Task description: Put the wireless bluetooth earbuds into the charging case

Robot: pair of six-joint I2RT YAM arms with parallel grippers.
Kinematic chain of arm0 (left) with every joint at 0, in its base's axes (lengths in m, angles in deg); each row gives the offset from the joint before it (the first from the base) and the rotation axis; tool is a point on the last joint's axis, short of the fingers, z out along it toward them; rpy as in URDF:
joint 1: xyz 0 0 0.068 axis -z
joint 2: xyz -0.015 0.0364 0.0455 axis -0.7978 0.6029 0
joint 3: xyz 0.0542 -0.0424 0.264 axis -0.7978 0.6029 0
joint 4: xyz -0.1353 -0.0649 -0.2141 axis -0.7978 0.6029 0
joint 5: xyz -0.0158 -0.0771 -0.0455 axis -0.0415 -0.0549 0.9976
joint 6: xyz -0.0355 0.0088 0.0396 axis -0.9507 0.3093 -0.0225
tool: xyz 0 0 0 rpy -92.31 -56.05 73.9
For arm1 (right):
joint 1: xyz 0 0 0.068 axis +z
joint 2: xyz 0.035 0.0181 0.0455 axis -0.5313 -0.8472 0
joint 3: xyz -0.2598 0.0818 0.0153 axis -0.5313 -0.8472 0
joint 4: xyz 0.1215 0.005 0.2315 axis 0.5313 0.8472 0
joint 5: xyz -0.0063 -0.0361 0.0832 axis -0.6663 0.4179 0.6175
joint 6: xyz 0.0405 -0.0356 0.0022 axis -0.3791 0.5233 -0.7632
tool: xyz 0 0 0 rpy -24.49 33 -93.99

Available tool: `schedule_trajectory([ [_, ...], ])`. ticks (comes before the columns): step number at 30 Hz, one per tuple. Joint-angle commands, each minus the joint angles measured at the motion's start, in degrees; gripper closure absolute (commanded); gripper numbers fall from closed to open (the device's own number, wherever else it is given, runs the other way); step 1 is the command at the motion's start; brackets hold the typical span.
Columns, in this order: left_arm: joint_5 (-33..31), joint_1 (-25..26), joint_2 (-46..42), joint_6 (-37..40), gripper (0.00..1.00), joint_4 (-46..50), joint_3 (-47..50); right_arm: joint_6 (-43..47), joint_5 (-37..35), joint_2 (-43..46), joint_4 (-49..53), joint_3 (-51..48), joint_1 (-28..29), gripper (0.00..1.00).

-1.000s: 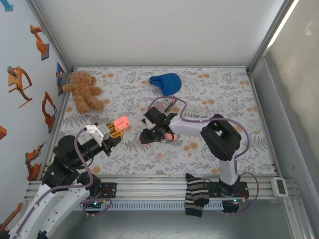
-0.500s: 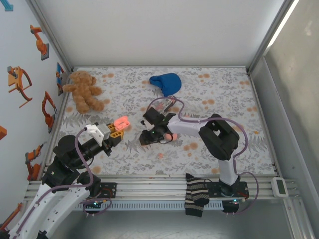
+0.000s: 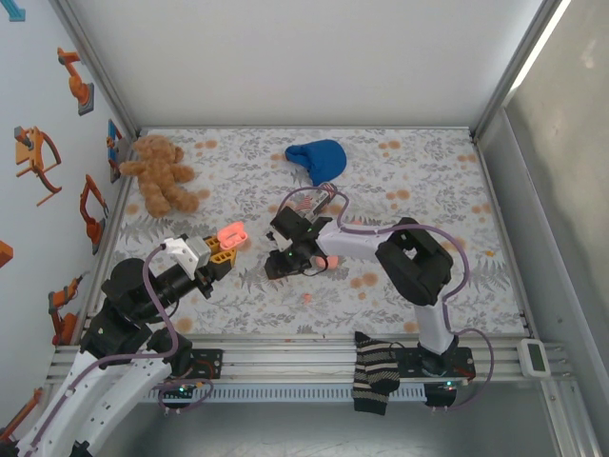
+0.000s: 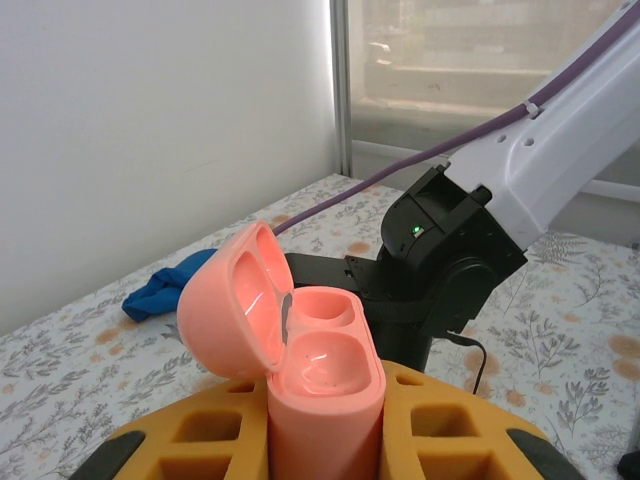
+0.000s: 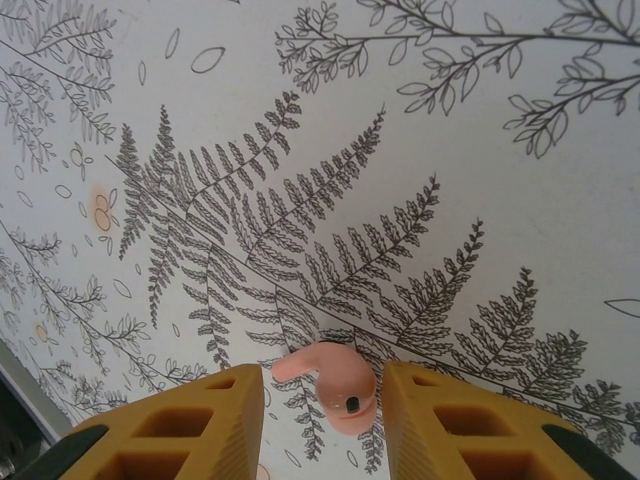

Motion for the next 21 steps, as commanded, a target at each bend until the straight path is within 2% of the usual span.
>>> schedule_trajectory([
  [1,-0.1,0.27,-0.08,0.76,1.0,-1.1,-0.03,1.12,-1.06,-1.53,2.12,1.69,0.55,0.65],
  [21,-0.5,0.3,-0.38,0.69,1.0,-0.92,-0.03,3.21,-4.25,-4.65,6.74,4.92,2.62,0.71],
])
